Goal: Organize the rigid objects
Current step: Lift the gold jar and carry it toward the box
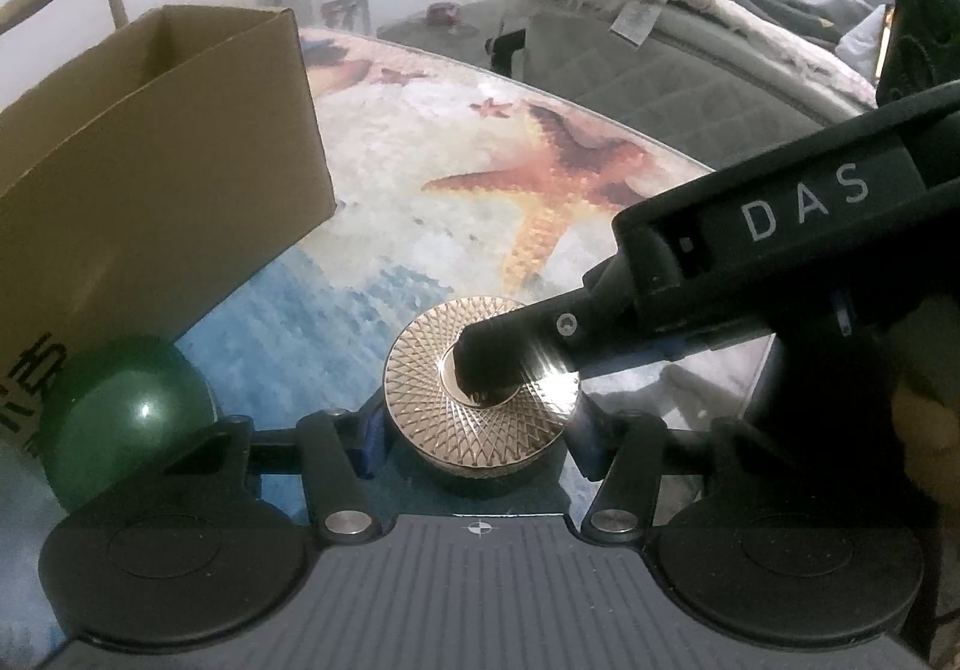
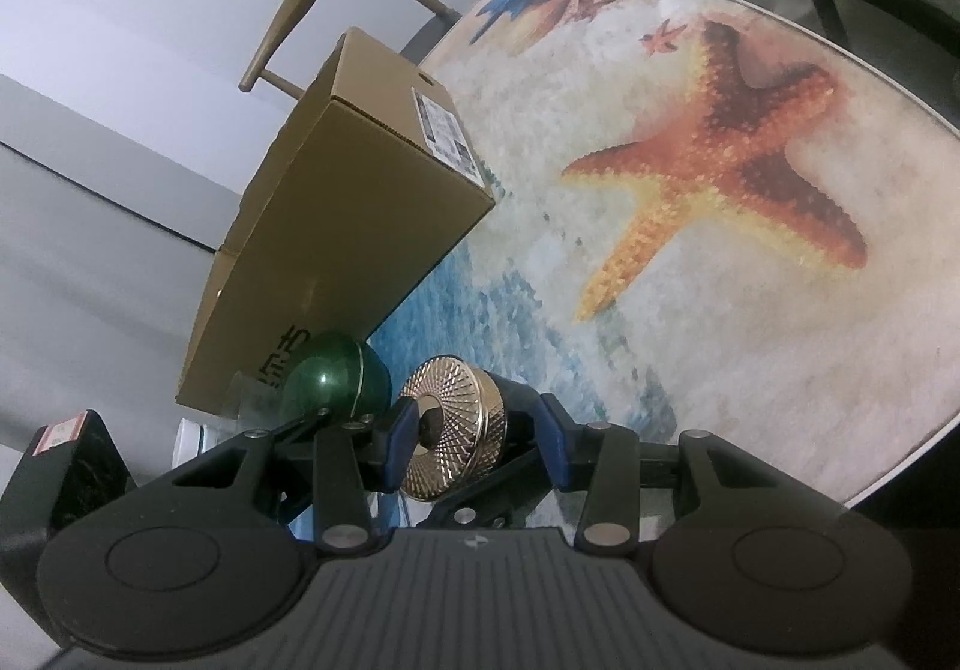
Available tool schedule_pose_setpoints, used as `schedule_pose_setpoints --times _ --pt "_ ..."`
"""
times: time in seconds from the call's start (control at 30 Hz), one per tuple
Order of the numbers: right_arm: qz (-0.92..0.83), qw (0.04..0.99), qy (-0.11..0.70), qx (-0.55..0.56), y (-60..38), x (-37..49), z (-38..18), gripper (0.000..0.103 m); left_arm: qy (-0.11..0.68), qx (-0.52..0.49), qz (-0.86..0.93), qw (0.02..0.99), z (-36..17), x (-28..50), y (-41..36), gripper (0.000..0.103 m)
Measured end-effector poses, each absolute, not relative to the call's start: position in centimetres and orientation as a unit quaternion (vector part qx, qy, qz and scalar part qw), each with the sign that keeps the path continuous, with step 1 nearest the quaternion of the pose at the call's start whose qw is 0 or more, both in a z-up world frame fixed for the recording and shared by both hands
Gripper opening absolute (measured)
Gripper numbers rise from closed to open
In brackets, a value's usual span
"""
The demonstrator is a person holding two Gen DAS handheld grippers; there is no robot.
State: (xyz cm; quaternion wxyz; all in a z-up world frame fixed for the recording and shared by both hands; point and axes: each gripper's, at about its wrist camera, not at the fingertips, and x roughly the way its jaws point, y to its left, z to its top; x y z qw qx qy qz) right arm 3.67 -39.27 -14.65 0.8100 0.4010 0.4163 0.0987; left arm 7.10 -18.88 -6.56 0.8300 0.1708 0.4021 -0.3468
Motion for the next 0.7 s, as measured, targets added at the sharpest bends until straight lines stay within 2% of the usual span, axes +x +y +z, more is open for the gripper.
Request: schedule_pose_setpoints --times 0.7 --pt "0.116 0.835 0.384 0.378 -37.4 2.6 -10.5 0.045 0.363 0.165 -0.327 0.857 -3.0 5.6 -17.4 0.056"
